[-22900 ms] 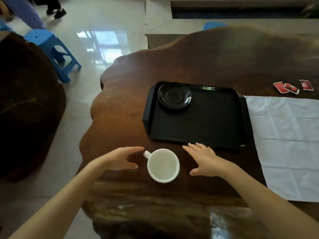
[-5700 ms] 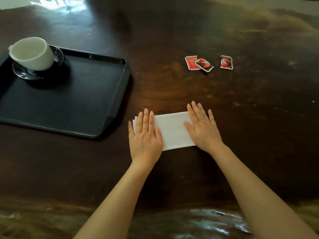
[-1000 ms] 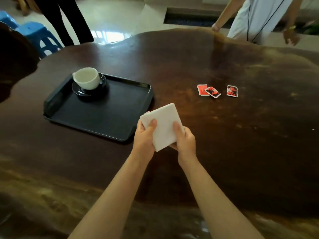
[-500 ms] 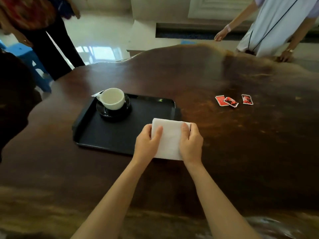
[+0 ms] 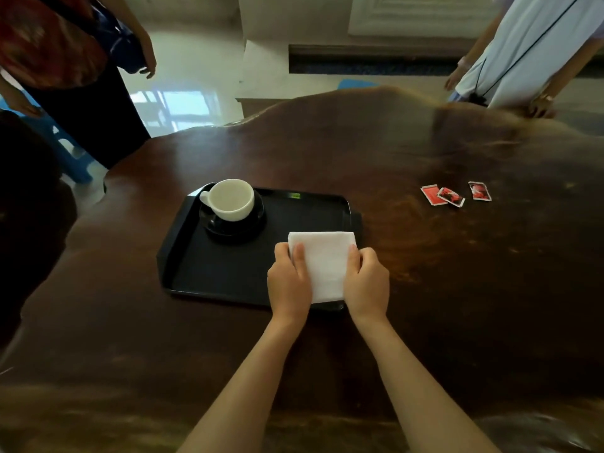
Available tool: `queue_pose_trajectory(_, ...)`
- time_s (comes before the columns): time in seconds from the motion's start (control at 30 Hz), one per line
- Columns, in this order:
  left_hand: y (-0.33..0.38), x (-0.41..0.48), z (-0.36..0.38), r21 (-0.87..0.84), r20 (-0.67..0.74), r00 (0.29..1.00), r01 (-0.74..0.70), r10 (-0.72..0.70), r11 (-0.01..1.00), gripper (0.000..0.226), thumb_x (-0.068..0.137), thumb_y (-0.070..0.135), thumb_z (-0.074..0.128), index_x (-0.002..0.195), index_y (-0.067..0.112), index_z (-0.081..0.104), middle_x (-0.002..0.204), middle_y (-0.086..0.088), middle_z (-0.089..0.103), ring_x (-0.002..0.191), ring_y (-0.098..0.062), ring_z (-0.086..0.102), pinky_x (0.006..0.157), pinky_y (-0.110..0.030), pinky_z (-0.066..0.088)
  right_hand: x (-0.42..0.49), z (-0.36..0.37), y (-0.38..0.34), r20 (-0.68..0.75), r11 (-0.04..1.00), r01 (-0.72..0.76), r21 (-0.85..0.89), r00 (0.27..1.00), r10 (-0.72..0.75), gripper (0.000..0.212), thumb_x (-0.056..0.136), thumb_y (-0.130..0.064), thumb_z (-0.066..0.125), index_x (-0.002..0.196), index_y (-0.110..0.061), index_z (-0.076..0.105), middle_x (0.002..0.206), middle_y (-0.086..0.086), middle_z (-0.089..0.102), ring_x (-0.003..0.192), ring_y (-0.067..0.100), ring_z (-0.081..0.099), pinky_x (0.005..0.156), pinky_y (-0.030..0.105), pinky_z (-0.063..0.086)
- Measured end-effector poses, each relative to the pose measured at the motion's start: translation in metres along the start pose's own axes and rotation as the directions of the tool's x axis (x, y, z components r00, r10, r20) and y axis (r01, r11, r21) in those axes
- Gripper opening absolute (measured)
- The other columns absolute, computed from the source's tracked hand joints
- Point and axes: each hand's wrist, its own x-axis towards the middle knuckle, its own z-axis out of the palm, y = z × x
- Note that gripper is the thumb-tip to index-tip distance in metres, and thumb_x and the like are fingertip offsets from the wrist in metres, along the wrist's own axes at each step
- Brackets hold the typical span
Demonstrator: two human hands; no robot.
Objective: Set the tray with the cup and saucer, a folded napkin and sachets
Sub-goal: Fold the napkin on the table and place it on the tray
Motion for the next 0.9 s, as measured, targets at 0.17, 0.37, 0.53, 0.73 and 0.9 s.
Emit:
queue_pose_trajectory(0.17, -0.007, 0.027, 0.007, 0.019, -0.025, 0.998, 0.06, -0.06, 0.998, 0.031, 0.096, 0.041, 0.033, 0.082, 0.017, 0.047, 0.069, 0.006, 0.053, 0.057, -0.005, 0.051, 0.044, -0.012, 0.039, 0.019, 0.024, 0.004, 0.015, 0.995, 0.077, 0.068, 0.997, -0.079, 0.031, 0.098, -0.033, 0.039, 0.076, -0.013, 0.05, 0.058, -0.012, 0.046, 0.049, 0.006, 0.048, 0.042, 0.02, 0.036)
queue_pose_trajectory(0.37, -0.025, 0.091, 0.022, 0.026, 0.035, 0.979, 0.199, -0.2, 0.98, 0.033, 0.095, 0.039, 0.039, 0.077, 0.014, 0.05, 0.071, 0.004, 0.053, 0.064, -0.009, 0.049, 0.052, -0.022, 0.034, 0.063, 0.07, -0.001, 0.04, 0.988, -0.082, 0.131, 0.996, 0.077, 0.032, 0.098, -0.032, 0.04, 0.074, -0.014, 0.05, 0.058, -0.009, 0.047, 0.051, 0.005, 0.047, 0.044, 0.014, 0.031)
queue_pose_trajectory(0.53, -0.044, 0.143, 0.032, -0.013, 0.16, 0.892, 0.43, -0.423, 0.903, 0.036, 0.09, 0.039, 0.05, 0.112, 0.012, 0.057, 0.099, 0.001, 0.057, 0.091, -0.014, 0.052, 0.08, -0.029, 0.042, 0.1, 0.112, -0.006, 0.024, 0.944, -0.311, 0.106, 0.95, 0.311, 0.032, 0.099, -0.033, 0.035, 0.087, -0.009, 0.053, 0.068, -0.006, 0.049, 0.062, 0.009, 0.051, 0.047, 0.019, 0.033)
queue_pose_trajectory(0.73, -0.062, 0.157, 0.039, -0.001, 0.321, 0.908, 0.284, -0.269, 0.959, 0.031, 0.086, 0.009, 0.05, 0.115, 0.02, 0.056, 0.093, 0.012, 0.054, 0.089, -0.008, 0.054, 0.072, -0.011, 0.042, 0.124, 0.134, -0.002, 0.103, 0.922, -0.387, 0.006, 0.917, 0.385, 0.031, 0.1, -0.029, 0.031, 0.109, -0.006, 0.049, 0.097, 0.008, 0.06, 0.075, 0.016, 0.051, 0.058, 0.028, 0.037)
queue_pose_trajectory(0.9, -0.087, 0.15, 0.044, 0.323, 0.279, 0.951, 0.041, -0.137, 0.946, 0.048, 0.089, 0.012, 0.051, 0.136, 0.007, 0.038, 0.129, -0.013, 0.05, 0.117, -0.025, 0.045, 0.096, -0.029, 0.036, 0.109, 0.143, 0.011, 0.272, 0.964, -0.211, -0.161, 0.93, 0.249, 0.045, 0.096, -0.019, 0.042, 0.138, -0.009, 0.03, 0.129, 0.013, 0.045, 0.105, 0.025, 0.055, 0.07, 0.025, 0.037)
